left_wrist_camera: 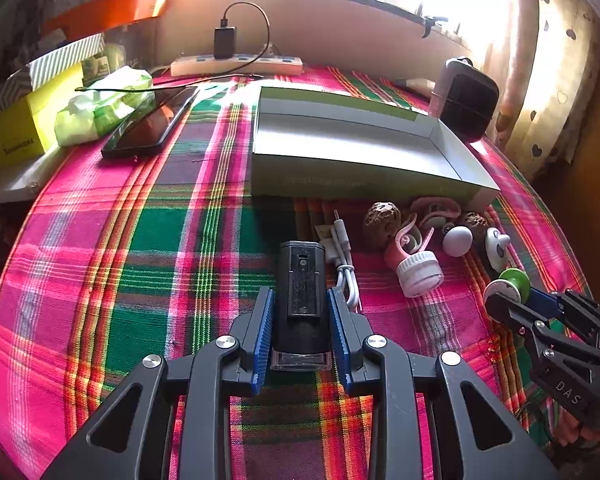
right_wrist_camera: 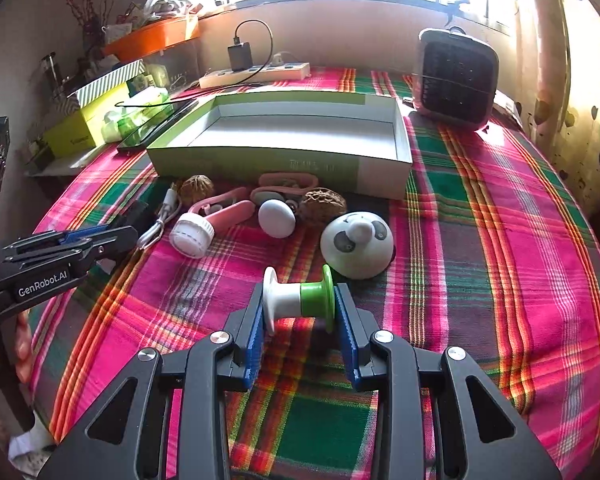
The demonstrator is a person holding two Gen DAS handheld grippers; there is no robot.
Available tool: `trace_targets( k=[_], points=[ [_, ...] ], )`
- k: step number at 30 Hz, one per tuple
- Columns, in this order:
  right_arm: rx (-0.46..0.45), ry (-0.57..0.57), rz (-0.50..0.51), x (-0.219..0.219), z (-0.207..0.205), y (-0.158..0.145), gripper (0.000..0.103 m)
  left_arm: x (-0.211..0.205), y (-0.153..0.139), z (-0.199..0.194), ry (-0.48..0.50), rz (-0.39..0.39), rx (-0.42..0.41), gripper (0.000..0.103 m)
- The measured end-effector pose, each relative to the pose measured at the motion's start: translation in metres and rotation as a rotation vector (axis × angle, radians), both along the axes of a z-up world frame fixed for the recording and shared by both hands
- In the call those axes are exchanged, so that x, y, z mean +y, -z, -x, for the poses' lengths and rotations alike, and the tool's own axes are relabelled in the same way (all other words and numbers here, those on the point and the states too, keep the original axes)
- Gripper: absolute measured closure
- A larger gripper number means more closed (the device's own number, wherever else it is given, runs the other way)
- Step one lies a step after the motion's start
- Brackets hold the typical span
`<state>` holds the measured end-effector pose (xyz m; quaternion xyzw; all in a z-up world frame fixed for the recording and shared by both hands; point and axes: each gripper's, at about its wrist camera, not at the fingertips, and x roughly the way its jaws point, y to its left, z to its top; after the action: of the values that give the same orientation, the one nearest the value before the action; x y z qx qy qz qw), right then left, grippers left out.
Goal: Organize objects
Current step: 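Close left gripper on black handheld device while right gripper holds white-green spool, then carry black device and spool with both grippers over the open white box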
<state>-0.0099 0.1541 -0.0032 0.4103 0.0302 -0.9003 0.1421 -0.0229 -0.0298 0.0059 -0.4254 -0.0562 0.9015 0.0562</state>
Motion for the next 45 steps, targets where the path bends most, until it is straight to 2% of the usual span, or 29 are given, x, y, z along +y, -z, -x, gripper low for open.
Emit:
trace_targets(
  k=[13, 24, 35, 45],
  points=[
    [-0.004, 0.003, -0.028, -0.004, 0.002, 0.003, 0.069, 0.001, 0.001, 0.009, 0.000, 0.036, 0.011, 0.078],
    [0.007, -0.012, -0.027, -0.008, 0.001, 0.000, 0.069, 0.003, -0.002, 0.007, -0.009, 0.033, 0.011, 0.078],
    [0.029, -0.026, 0.012, -0.010, 0.003, -0.014, 0.069, 0.008, -0.024, 0.000, 0.003, 0.034, 0.067, 0.078],
    [0.071, -0.025, 0.023, -0.016, 0.025, -0.039, 0.069, 0.013, -0.047, 0.026, 0.047, 0.009, 0.100, 0.078]
  ],
)
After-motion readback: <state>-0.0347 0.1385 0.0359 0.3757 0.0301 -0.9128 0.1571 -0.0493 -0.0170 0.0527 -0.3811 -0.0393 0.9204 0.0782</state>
